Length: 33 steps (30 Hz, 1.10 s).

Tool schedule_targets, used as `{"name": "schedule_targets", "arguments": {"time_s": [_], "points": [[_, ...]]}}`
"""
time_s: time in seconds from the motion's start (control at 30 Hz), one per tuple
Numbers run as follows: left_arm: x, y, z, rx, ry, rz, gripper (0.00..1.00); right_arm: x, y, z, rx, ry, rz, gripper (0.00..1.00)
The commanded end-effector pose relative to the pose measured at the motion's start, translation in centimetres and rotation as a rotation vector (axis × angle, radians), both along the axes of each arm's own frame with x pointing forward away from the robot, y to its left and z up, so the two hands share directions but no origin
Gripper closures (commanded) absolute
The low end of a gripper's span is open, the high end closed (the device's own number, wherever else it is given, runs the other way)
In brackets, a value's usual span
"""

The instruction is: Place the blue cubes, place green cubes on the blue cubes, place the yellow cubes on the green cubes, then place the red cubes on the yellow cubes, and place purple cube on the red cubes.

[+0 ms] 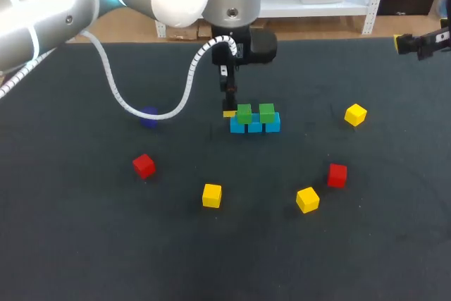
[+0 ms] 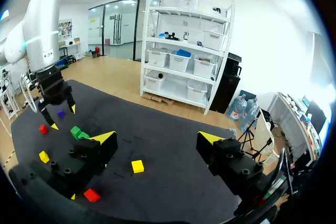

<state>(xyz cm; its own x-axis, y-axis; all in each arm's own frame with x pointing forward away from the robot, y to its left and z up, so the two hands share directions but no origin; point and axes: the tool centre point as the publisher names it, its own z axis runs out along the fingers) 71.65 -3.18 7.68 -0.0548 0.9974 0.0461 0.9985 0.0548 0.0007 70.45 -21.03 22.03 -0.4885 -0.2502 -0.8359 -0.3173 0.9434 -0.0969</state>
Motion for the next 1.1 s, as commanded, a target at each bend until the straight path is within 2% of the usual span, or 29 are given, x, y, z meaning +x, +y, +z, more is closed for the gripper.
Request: {"name": "schedule_targets", "arguments": {"time_s": [0.03,0.2,0.3,0.37,0.47,0.57,0.63,0.7,0.73,1.1], "points": [[-0.4,0.6,0.6,0.009,-0.018,-0.002,0.0,0.1,-0.1,-0.4,0.017,-0.038,0.008,0.0],[-0.6,1.7,1.3,-0.003,-0.027,-0.039,0.0,0.1,-0.1,-0.4,0.017,-0.038,0.008,0.0],[-0.7,2.5,1.3,-0.021,0.0,-0.087,0.0,0.1,-0.1,-0.4,0.017,-0.038,0.008,0.0],[-0.7,3.0,1.5,0.004,-0.007,-0.104,0.0,0.1,-0.1,-0.4,0.017,-0.038,0.008,0.0],[-0.8,3.7,1.7,-0.032,0.007,-0.142,0.0,0.1,-0.1,-0.4,0.017,-0.038,0.008,0.0],[-0.9,4.3,2.0,-0.049,0.0,-0.17,0.0,0.1,-0.1,-0.4,0.017,-0.038,0.008,0.0],[-1.0,4.6,2.2,-0.089,-0.011,-0.182,0.0,0.1,-0.1,-0.4,0.017,-0.038,0.008,0.0],[-1.2,4.6,2.3,-0.083,-0.008,-0.216,0.0,0.1,-0.1,-0.4,0.017,-0.038,0.008,0.0],[-1.3,4.6,2.3,-0.101,-0.005,-0.235,0.0,0.1,-0.1,-0.4,0.017,-0.038,0.008,0.0],[-3.4,4.0,2.0,-0.059,-0.025,-0.448,0.0,0.1,-0.1,-0.4,0.017,-0.038,0.008,0.0]]}}
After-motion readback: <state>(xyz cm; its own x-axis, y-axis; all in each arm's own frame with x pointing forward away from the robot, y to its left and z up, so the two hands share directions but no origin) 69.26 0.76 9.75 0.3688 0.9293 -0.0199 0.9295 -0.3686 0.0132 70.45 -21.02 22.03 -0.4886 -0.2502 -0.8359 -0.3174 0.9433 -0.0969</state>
